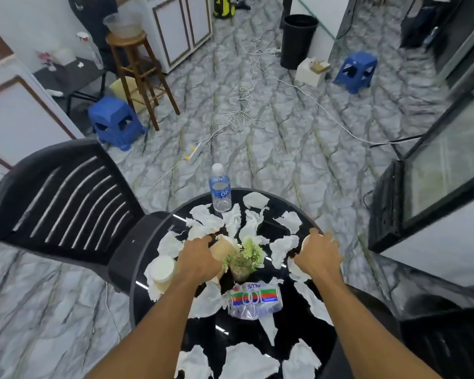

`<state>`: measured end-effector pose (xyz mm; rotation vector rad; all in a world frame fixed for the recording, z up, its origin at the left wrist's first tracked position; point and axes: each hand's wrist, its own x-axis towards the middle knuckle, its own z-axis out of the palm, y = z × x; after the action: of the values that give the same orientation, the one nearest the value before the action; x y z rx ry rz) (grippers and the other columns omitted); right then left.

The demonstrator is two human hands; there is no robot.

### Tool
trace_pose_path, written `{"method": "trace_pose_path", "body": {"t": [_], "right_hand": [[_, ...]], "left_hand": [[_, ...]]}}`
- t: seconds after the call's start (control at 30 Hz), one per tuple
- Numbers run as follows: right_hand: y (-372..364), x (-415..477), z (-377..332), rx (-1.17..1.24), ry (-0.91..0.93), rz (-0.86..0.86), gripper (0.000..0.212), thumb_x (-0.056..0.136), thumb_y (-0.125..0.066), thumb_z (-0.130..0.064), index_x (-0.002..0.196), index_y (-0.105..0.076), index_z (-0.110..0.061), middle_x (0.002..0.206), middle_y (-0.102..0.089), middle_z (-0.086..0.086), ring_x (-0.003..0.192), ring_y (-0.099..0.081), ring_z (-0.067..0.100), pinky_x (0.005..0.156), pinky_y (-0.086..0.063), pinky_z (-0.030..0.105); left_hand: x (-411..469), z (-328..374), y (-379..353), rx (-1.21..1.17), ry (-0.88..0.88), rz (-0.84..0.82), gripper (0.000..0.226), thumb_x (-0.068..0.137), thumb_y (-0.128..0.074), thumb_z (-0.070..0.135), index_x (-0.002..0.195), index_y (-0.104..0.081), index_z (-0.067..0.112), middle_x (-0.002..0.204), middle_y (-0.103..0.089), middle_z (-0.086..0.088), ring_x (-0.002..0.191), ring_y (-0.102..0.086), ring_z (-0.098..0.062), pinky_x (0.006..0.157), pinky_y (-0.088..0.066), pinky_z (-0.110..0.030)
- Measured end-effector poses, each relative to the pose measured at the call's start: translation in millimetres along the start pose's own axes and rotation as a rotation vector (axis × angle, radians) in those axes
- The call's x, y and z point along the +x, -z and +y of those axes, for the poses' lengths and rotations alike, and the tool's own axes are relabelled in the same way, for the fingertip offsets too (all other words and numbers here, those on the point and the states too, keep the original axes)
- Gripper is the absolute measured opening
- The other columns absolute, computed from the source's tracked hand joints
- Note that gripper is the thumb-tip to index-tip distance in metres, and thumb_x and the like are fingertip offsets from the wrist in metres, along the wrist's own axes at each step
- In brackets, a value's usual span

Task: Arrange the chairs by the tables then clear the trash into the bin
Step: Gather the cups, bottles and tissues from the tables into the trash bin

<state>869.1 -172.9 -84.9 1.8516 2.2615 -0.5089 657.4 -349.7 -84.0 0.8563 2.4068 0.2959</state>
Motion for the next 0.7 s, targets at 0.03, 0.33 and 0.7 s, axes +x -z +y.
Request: {"method": "trace_pose_path", "body": {"t": [0.03, 0.33, 0.7], "right_hand": [[0, 0, 0, 0.0, -0.003, 0.004, 0.069, 0.07, -0.076, -0.042, 0.129, -0.048, -0.019, 0.134, -0.043, 0.013, 0.125, -0.044, 0.037, 0.097, -0.047, 0.052], [19, -5, -20, 0.153, 0.042, 0.158, 0.069, 0.07, -0.076, -0.043, 0.128, -0.044, -0.024, 0.124, -0.048, 0.007, 0.113, -0.05, 0.031, 0.079, -0.046, 0.04], [46, -46, -6, 0.779, 0.021, 0.299, 0.081, 0.058, -0.082, -0.039, 0.128, -0.042, -0.026, 0.117, -0.053, 0.002, 0.1, -0.056, 0.025, 0.079, -0.052, 0.039]], "left_hand": [[5, -2, -2, 0.023, -0.017, -0.032, 0.077, 0.063, -0.058, 0.03, 0.14, -0.05, 0.026, 0.111, -0.067, -0.001, 0.105, -0.061, -0.025, 0.084, -0.056, -0.042], [13, -11, -8, -0.013, -0.064, -0.104, 0.071, 0.072, -0.07, 0.03, 0.139, -0.046, 0.026, 0.114, -0.064, -0.001, 0.094, -0.061, -0.023, 0.077, -0.056, -0.04], [-26, 13, 46, -0.377, -0.046, 0.243, 0.077, 0.065, -0.082, 0.03, 0.135, -0.05, 0.027, 0.113, -0.06, 0.004, 0.093, -0.062, -0.023, 0.08, -0.055, -0.042]]}}
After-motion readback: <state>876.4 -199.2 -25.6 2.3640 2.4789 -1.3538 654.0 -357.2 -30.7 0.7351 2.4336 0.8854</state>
